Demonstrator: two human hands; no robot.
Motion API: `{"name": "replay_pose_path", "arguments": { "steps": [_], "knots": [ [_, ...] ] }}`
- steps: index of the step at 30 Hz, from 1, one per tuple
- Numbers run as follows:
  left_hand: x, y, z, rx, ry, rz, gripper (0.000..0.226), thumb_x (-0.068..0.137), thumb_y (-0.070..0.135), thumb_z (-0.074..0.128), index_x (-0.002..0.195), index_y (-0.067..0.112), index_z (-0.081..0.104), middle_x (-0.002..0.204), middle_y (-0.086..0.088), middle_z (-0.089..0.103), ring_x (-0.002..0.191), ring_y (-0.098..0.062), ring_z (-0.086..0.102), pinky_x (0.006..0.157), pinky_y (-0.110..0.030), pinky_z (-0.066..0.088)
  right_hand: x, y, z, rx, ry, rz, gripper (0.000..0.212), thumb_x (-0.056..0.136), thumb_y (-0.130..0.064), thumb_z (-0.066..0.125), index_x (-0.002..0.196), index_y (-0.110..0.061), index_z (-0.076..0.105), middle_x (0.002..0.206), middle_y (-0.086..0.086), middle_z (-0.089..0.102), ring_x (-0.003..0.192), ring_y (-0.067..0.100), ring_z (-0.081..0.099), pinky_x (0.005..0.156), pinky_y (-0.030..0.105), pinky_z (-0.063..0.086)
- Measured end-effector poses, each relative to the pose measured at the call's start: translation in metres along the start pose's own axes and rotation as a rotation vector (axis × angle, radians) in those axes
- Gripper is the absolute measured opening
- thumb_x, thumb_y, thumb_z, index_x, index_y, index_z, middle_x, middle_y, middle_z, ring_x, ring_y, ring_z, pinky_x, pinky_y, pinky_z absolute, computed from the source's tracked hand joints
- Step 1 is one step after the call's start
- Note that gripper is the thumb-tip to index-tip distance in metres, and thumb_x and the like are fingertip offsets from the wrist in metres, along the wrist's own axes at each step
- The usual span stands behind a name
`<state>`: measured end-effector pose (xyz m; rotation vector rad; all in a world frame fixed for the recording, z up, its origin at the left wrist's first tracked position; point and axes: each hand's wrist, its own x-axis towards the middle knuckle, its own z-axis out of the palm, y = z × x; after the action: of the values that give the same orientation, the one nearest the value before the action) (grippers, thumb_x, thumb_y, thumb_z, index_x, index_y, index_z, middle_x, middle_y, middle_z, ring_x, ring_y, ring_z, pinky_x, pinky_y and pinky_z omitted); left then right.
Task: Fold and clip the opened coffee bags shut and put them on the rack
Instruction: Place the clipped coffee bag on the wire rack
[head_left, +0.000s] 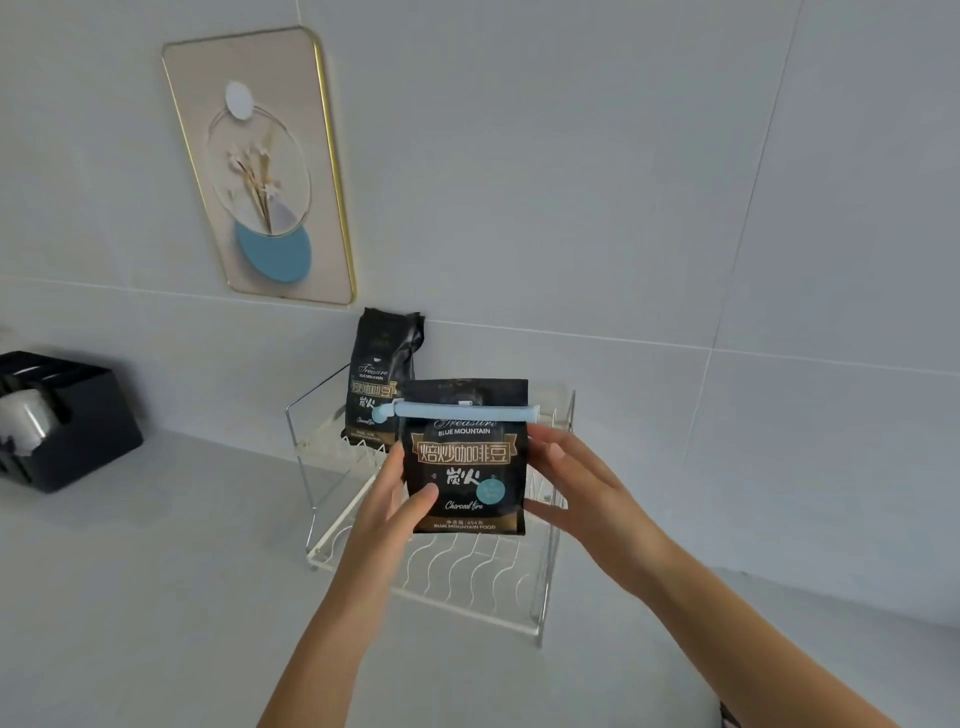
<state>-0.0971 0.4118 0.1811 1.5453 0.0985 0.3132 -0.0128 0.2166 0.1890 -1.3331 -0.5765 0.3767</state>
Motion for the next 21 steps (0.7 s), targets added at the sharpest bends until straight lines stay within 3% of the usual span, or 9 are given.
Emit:
{"name": "replay_pose_path", "arguments": {
  "steps": [5,8,10,12,16,20,21],
  "knots": [
    [0.076,0.022,-0.024,0.007,-0.063,0.117,0.055,0.091,0.025,0.051,0.139,0.043,0.029,0.145,0.012,0.041,0.134,-0.007,0.035,0.115,-0.047,0.024,0.065,-0.018,0.022,0.034,0.122,-0.114,0.025,0.096,-0.028,0.046,0.107,-0.006,0.052,0.122,0.006,0.059,0.115,0.008,0.054,0.103,0.049,0.043],
    [0.115,0.024,-0.028,0.061,-0.028,0.164,0.053,0.086,0.042,0.054,0.134,0.044,0.032,0.145,0.008,0.036,0.133,-0.012,0.035,0.113,-0.049,0.028,0.101,-0.014,0.031,0.062,0.180,-0.109,0.012,0.098,-0.024,0.043,0.095,-0.015,0.050,0.111,0.001,0.060,0.108,0.010,0.055,0.102,0.049,0.044],
    [0.138,0.020,-0.031,0.104,0.031,0.160,0.059,0.082,0.053,0.054,0.135,0.040,0.031,0.148,0.004,0.025,0.135,-0.015,0.033,0.112,-0.050,0.030,0.121,-0.008,0.033,0.053,0.202,-0.093,0.010,0.098,-0.023,0.043,0.092,-0.017,0.048,0.108,-0.001,0.060,0.103,0.009,0.056,0.095,0.042,0.050],
    [0.163,0.010,-0.036,0.105,0.035,0.111,0.070,0.079,0.056,0.051,0.140,0.034,0.025,0.151,0.002,0.018,0.138,-0.019,0.027,0.113,-0.052,0.027,0.143,0.000,0.035,0.033,0.226,-0.065,0.009,0.097,-0.022,0.043,0.092,-0.017,0.047,0.104,-0.004,0.060,0.095,0.004,0.058,0.087,0.033,0.052],
    [0.203,-0.016,-0.049,0.060,-0.051,-0.074,0.093,0.066,0.065,0.052,0.145,0.031,0.014,0.154,-0.001,0.022,0.140,-0.022,0.024,0.115,-0.053,0.021,0.181,0.026,0.032,0.059,0.291,0.070,0.011,0.098,-0.023,0.044,0.101,-0.013,0.047,0.103,0.000,0.059,0.098,0.013,0.057,0.094,0.038,0.048],
    [0.225,-0.049,-0.054,0.008,-0.170,-0.280,0.087,0.076,0.056,0.056,0.146,0.023,0.015,0.149,-0.007,0.034,0.135,-0.023,0.033,0.114,-0.046,0.023,0.200,0.054,0.030,0.065,0.339,0.260,0.028,0.098,-0.023,0.045,0.122,-0.009,0.043,0.105,0.002,0.058,0.089,0.007,0.059,0.064,0.021,0.052],
    [0.229,-0.056,-0.054,0.020,-0.171,-0.285,0.085,0.079,0.054,0.055,0.147,0.023,0.013,0.150,-0.007,0.031,0.136,-0.024,0.031,0.115,-0.047,0.022,0.202,0.058,0.028,0.067,0.361,0.280,0.029,0.098,-0.022,0.046,0.124,-0.009,0.042,0.108,0.005,0.058,0.090,0.008,0.059,0.063,0.020,0.052]
  ]
}}
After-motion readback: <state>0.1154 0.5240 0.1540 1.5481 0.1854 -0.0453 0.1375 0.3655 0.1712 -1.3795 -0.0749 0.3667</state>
